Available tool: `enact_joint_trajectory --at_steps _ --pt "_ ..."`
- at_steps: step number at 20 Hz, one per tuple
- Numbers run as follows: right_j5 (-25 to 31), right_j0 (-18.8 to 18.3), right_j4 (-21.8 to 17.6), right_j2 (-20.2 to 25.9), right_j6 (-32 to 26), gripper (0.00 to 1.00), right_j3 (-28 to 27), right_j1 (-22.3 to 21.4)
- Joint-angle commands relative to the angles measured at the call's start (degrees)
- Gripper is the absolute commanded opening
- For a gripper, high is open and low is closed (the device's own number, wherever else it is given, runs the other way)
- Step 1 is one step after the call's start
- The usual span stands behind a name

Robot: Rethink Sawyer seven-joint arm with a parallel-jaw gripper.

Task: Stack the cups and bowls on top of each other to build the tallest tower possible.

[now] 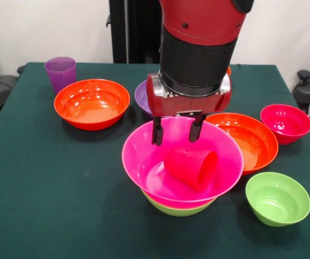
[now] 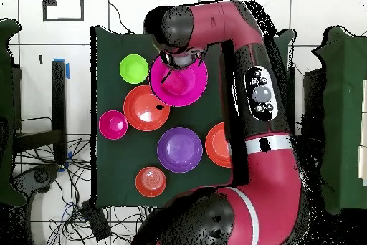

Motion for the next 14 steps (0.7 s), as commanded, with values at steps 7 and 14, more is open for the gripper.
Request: enact_joint_trajectory --at_steps 7,14 --pt "-0.71 5.45 6.39 -11.31 35.08 1.0 -3.82 4.3" --pt "-6.63 6.29 10.75 -13.85 43.17 1.0 1.03 4.44"
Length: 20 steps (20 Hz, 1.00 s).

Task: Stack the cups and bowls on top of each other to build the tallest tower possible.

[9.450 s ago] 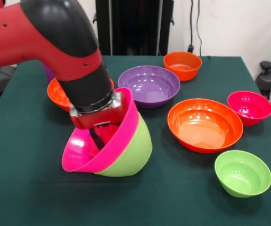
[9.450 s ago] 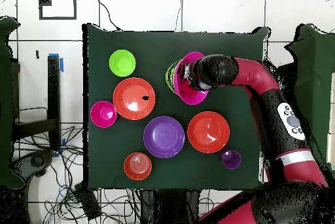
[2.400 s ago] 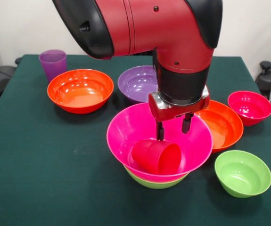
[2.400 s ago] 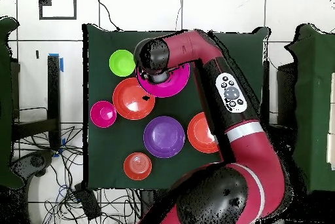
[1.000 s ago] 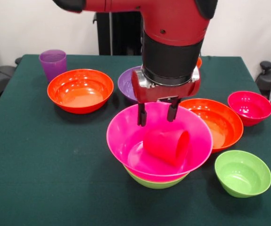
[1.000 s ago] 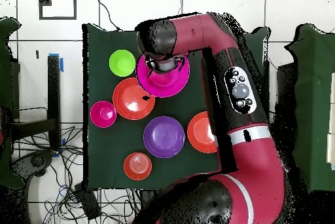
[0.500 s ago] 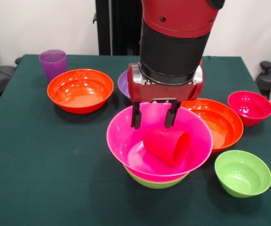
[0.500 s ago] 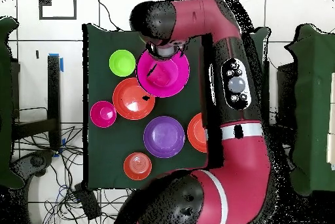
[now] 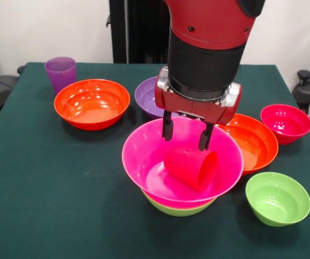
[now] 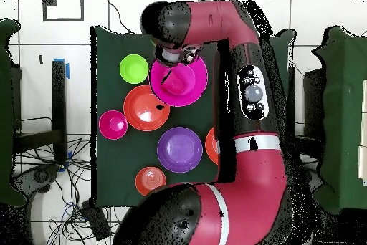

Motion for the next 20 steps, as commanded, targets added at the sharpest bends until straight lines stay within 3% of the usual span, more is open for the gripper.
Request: enact_joint_trajectory --at_steps 1,6,13,20 --pt "-6.55 1.59 2.38 -5.49 16.54 1.0 6.32 2.11" --pt "-11.41 1.92 3.11 -6.24 18.52 1.0 9.16 1.64" --pt "-17.84 2.69 3.33 -6.92 17.67 1.0 7.37 4.19" --pt "-19.74 3.66 4.91 -6.33 14.4 1.0 7.01 5.52"
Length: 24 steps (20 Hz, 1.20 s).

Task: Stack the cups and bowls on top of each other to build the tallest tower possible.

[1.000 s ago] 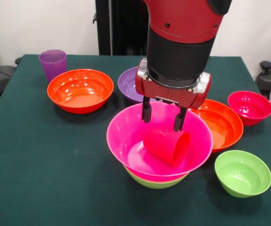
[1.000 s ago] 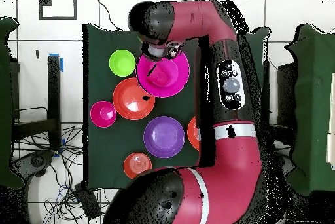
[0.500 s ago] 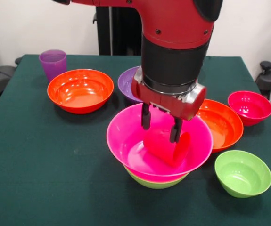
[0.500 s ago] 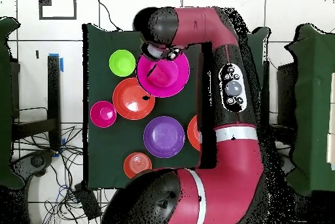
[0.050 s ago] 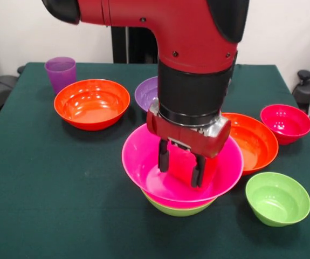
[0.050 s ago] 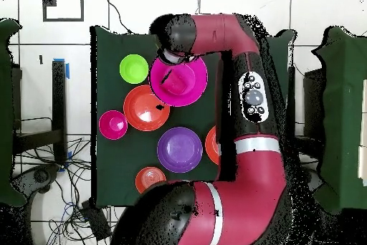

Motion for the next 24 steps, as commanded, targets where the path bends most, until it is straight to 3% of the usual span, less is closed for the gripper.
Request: enact_joint_trajectory --at_steps 1,6,24 --pt "-2.34 2.83 1.37 -0.55 2.02 1.0 4.72 3.56" --pt "3.04 4.64 2.17 -0.74 -1.14 1.0 3.21 3.86" --pt "7.35 5.92 5.0 -2.46 -4.63 1.0 4.4 1.98"
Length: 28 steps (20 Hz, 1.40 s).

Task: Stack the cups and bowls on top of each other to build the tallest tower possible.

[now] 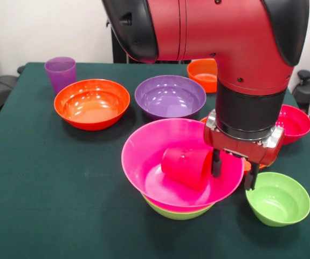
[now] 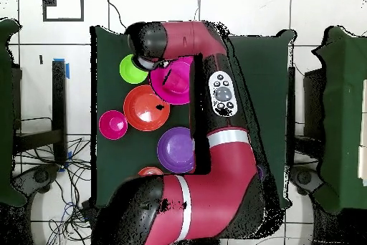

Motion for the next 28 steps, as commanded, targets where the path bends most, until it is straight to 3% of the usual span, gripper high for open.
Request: enact_joint_trajectory --at_steps 1,9,16,22,28 --pt "7.92 0.73 0.42 -1.26 -4.91 1.0 4.48 -1.09" --pt "16.36 0.52 0.14 -0.95 -8.27 1.0 0.74 -1.54" --pt "27.93 1.43 -1.4 0.62 -10.57 1.0 -8.02 -0.8" --pt "28.19 1.16 -2.14 1.22 -11.45 1.0 -8.56 -0.57" --pt "22.47 0.77 -3.22 2.0 -14.92 1.0 -8.07 0.55"
